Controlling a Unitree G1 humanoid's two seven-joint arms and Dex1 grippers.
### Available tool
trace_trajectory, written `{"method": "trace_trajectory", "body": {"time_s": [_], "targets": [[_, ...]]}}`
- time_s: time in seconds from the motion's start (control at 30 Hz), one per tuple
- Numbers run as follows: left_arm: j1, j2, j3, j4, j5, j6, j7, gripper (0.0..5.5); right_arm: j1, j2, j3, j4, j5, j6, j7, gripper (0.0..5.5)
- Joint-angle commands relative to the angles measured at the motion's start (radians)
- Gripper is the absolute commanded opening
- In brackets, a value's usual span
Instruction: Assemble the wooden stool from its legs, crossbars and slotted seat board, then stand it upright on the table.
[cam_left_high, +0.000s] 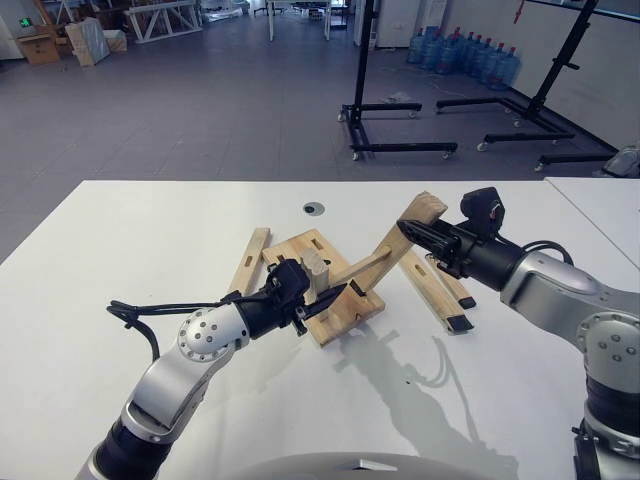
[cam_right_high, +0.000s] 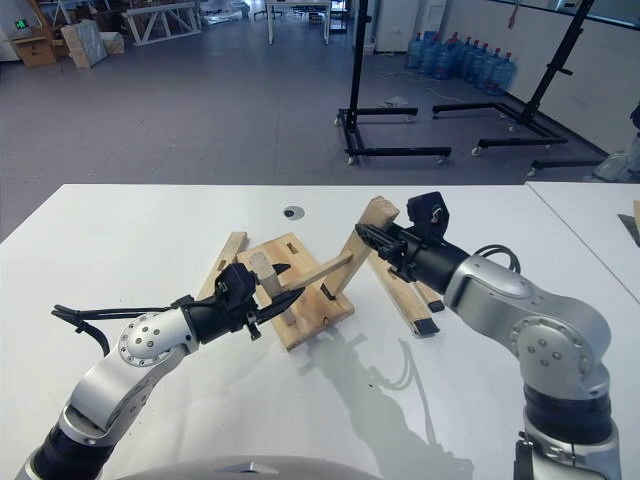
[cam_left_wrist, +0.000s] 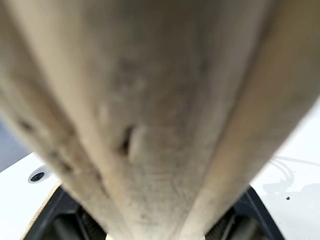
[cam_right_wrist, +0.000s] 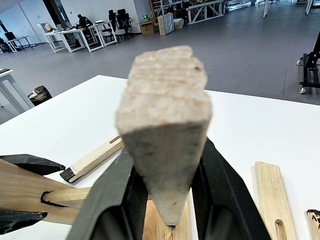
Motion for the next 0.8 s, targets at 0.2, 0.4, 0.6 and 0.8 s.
{"method": "trace_trajectory", "body": {"time_s": [0.2, 0.4, 0.6, 0.8], "targets": [[0.007, 0.033, -0.037, 0.059, 0.054, 0.028, -0.027, 2.14, -0.044, -0.013, 0.298, 0.109, -0.268, -0.001, 0.129, 1.00], [-0.043, 0.045, 0.082, 0.080, 0.000, 0.045, -0.033, 2.14, 0.170, 0.038, 0.346, 0.133, -0.366, -0.055, 0.093, 1.00], [-0.120, 0.099, 0.207, 0.181, -0.003, 0.016, -0.068, 2.14, 0.247, 0.060, 0.274, -0.006, -0.313, -0.032, -0.009, 1.00], [-0.125, 0.107, 0.245, 0.195, -0.010, 0.007, -0.070, 2.14, 0.305, 0.196, 0.191, -0.070, -0.164, 0.031, -0.263, 1.00]]}}
